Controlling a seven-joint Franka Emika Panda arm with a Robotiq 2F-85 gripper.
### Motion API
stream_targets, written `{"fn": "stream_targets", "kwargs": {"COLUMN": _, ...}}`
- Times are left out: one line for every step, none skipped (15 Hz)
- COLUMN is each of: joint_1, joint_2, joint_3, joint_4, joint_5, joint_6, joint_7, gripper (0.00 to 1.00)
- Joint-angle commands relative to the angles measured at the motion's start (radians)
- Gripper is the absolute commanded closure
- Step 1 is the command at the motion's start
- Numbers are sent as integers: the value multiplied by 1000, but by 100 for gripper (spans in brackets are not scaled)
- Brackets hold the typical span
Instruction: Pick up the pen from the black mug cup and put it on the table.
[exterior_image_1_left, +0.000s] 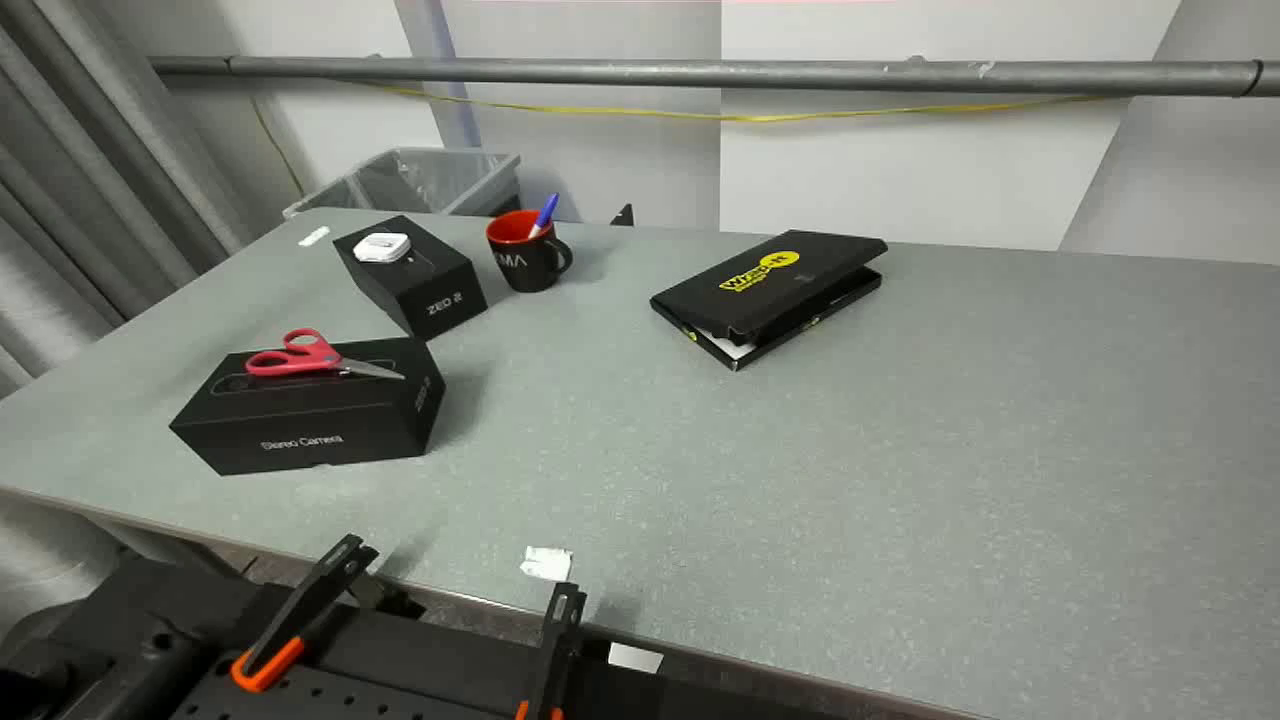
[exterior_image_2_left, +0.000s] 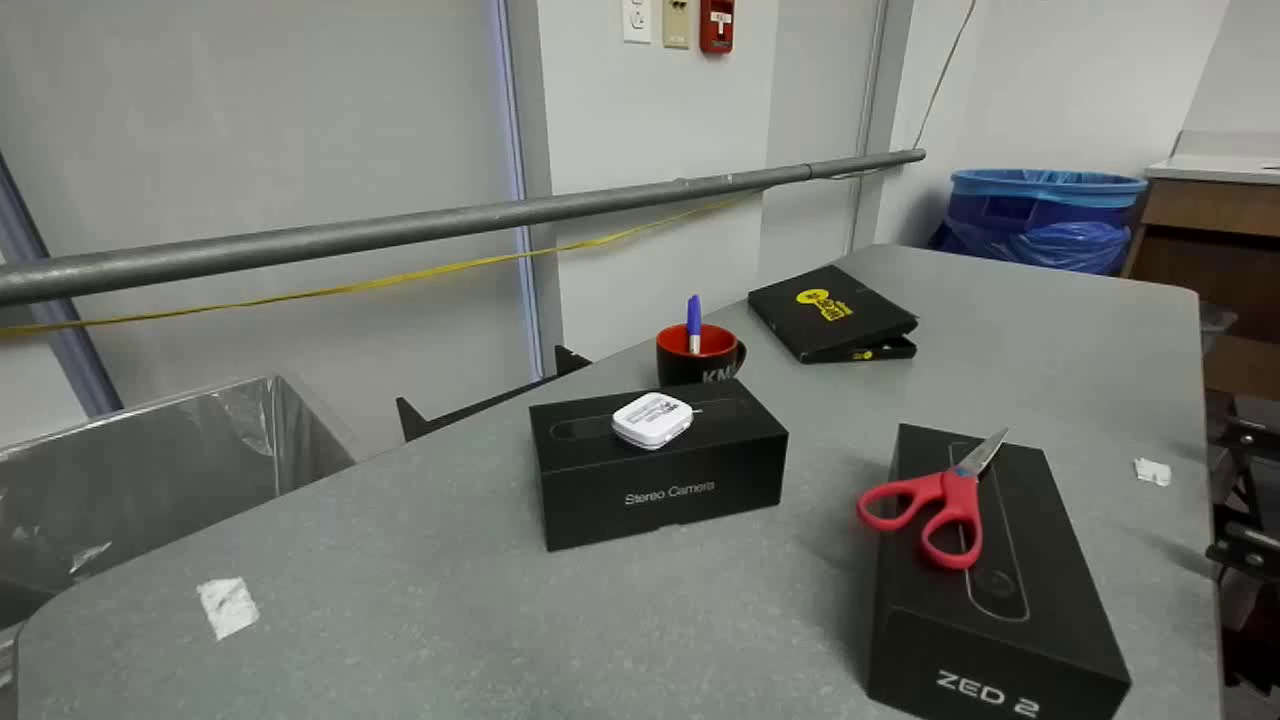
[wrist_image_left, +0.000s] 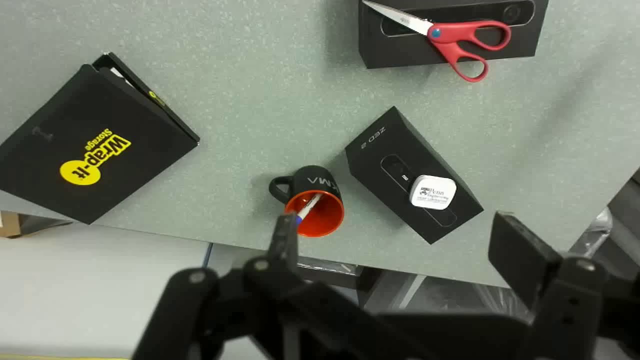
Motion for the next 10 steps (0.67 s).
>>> {"fn": "stream_targets", "kwargs": {"joint_1": -5, "joint_2": 0, "joint_3": 5, "joint_4": 3, "joint_5": 3, "joint_6": -4, "joint_7": -2, "gripper": 0}}
{"fn": "stream_targets", "kwargs": {"joint_1": -5, "joint_2": 0, "joint_3": 5, "joint_4": 3, "joint_5": 3, "joint_6": -4, "joint_7": -2, "gripper": 0}}
{"fn": "stream_targets", "kwargs": {"joint_1": -5, "joint_2": 0, "joint_3": 5, "joint_4": 3, "joint_5": 3, "joint_6": -4, "joint_7": -2, "gripper": 0}}
{"fn": "stream_targets", "kwargs": {"joint_1": -5, "joint_2": 0, "joint_3": 5, "joint_4": 3, "joint_5": 3, "joint_6": -4, "joint_7": -2, "gripper": 0}}
{"fn": "stream_targets", "kwargs": {"joint_1": -5, "joint_2": 0, "joint_3": 5, "joint_4": 3, "joint_5": 3, "joint_6": -4, "joint_7": -2, "gripper": 0}}
{"fn": "stream_targets", "kwargs": {"joint_1": -5, "joint_2": 0, "joint_3": 5, "joint_4": 3, "joint_5": 3, "joint_6": -4, "joint_7": -2, "gripper": 0}}
{"fn": "stream_targets", "kwargs": {"joint_1": -5, "joint_2": 0, "joint_3": 5, "joint_4": 3, "joint_5": 3, "joint_6": -4, "joint_7": -2, "gripper": 0}}
{"fn": "stream_targets", "kwargs": {"joint_1": -5, "joint_2": 0, "joint_3": 5, "joint_4": 3, "joint_5": 3, "joint_6": -4, "joint_7": -2, "gripper": 0}}
{"fn": "stream_targets", "kwargs": {"joint_1": -5, "joint_2": 0, "joint_3": 5, "joint_4": 3, "joint_5": 3, "joint_6": -4, "joint_7": -2, "gripper": 0}}
{"fn": "stream_targets", "kwargs": {"joint_1": -10, "joint_2": 18, "joint_3": 12, "joint_4": -1, "joint_5": -2, "joint_6": 38, "joint_7": 10, "gripper": 0}}
